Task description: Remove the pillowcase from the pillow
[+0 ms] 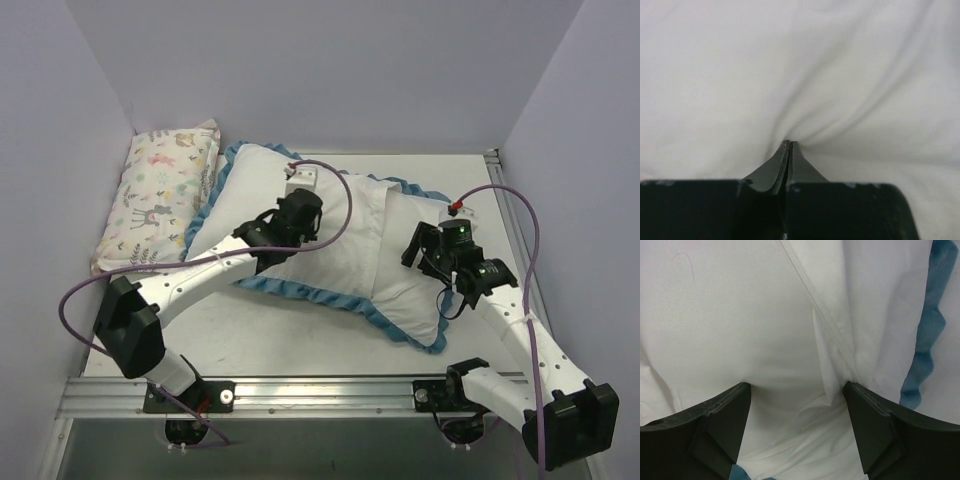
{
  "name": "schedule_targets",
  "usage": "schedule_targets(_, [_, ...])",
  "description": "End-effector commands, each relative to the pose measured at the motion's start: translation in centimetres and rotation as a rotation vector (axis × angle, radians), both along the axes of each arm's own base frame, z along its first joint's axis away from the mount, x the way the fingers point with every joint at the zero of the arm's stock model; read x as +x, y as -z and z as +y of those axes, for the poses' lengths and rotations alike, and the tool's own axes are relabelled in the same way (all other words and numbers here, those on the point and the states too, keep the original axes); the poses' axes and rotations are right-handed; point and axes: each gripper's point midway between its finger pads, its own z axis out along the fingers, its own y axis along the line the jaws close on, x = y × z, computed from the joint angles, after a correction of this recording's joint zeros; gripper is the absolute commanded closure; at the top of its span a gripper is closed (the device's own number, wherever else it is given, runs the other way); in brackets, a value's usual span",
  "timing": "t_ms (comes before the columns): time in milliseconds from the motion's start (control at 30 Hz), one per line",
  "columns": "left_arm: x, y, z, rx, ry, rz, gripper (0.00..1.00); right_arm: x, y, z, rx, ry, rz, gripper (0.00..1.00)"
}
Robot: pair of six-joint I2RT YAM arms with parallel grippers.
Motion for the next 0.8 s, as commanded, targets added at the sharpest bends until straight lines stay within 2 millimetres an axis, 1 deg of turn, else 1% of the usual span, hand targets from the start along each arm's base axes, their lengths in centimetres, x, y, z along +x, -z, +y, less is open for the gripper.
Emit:
schedule_targets(0, [0.4,-1.2,4.0,-0.032,-0.078,-0.002,1.00,-0.6,1.3,-1.3,-0.027,0.032,0.047,0.23])
schedule_targets(67, [0.0,-1.7,3.9,-0.043,-0.048,-0.005,1.00,-0.4,1.0,-1.1,-0.009,0.027,0.037,0.24])
schedule_targets(100, [-0.4,-2.0,3.1,-0.065,-0.014,0.001,1.00,-0.4,0.9,-0.9,-0.001,0.021,0.038,0.26])
schedule_targets(133, [-1.0,-2.8,2.2,-0.087,0.027,-0.014,1.00,-0.2,0.6,-0.6,0.013,0.014,0.026,0.31])
schedule_targets(167, [-1.5,-3.6,1.3,-0.106,0.062,-0.032,0.95,-0.2,0.3,0.1,0.049,-0.013,0.022,0.38])
schedule_targets(200, [-2.8,-4.4,-0.6,-0.119,0.119,-0.054,0.84,-0.2,0.1,0.5,0.069,-0.024,0.015,0.56])
schedule_targets(233, [-3.3,-5.8,-1.6,-0.132,0.145,-0.082,0.55,-0.1,-0.3,0.8,0.095,-0.021,0.003,0.63])
schedule_targets(267, [-3.8,-6.4,-2.5,-0.134,0.168,-0.094,0.44,-0.2,-0.6,1.4,0.123,-0.040,-0.002,0.69])
schedule_targets(300, [-4.5,-7.1,-3.7,-0.146,0.199,-0.109,0.33,-0.2,-1.3,1.6,0.137,-0.044,-0.022,0.75])
schedule_targets(333, [-5.6,-7.6,-5.5,-0.151,0.247,-0.118,0.22,-0.2,-1.9,1.7,0.151,-0.045,-0.039,0.76])
schedule_targets(367, [-6.2,-8.0,-6.5,-0.162,0.269,-0.124,0.19,-0.3,-2.3,1.7,0.157,-0.044,-0.049,0.76])
schedule_targets(400, [-6.5,-8.2,-7.5,-0.184,0.293,-0.123,0.17,-0.4,-3.1,1.5,0.161,-0.035,-0.080,0.70])
schedule_targets(433, [-6.9,-7.5,-8.8,-0.189,0.311,-0.106,0.16,-0.6,-3.4,1.3,0.154,-0.034,-0.088,0.61])
schedule_targets(467, [-7.0,-8.1,-9.7,-0.211,0.322,-0.110,0.14,-0.7,-3.7,1.1,0.149,-0.029,-0.098,0.52])
schedule_targets(500, [-7.0,-8.0,-10.5,-0.222,0.328,-0.105,0.14,-0.8,-3.9,0.7,0.137,-0.016,-0.108,0.42])
schedule_targets(533, [-6.9,-7.0,-11.6,-0.220,0.330,-0.080,0.14,-1.0,-3.5,0.6,0.130,-0.012,-0.093,0.39])
schedule_targets(567, [-6.9,-7.6,-12.5,-0.242,0.335,-0.081,0.13,-1.2,-3.0,0.6,0.127,-0.012,-0.077,0.34])
schedule_targets(600, [-6.7,-7.7,-13.1,-0.260,0.333,-0.082,0.13,-1.4,-2.5,0.5,0.123,-0.013,-0.062,0.27])
schedule_targets(633, [-6.7,-7.0,-14.1,-0.279,0.335,-0.061,0.12,-1.6,-1.9,0.6,0.125,-0.017,-0.044,0.25])
schedule_targets(667, [-6.5,-7.8,-14.8,-0.318,0.335,-0.069,0.12,-1.9,-1.0,0.6,0.122,-0.016,-0.022,0.22])
schedule_targets(700, [-6.4,-7.9,-15.4,-0.347,0.327,-0.059,0.12,-2.2,-0.4,0.5,0.122,-0.009,-0.006,0.21])
schedule_targets(733, [-6.2,-7.0,-16.1,-0.344,0.328,-0.042,0.12,-2.2,0.1,0.2,0.111,0.003,0.003,0.21])
schedule_targets(767, [-6.2,-6.9,-16.5,-0.346,0.325,-0.030,0.12,-2.4,0.5,0.1,0.105,0.008,0.012,0.23])
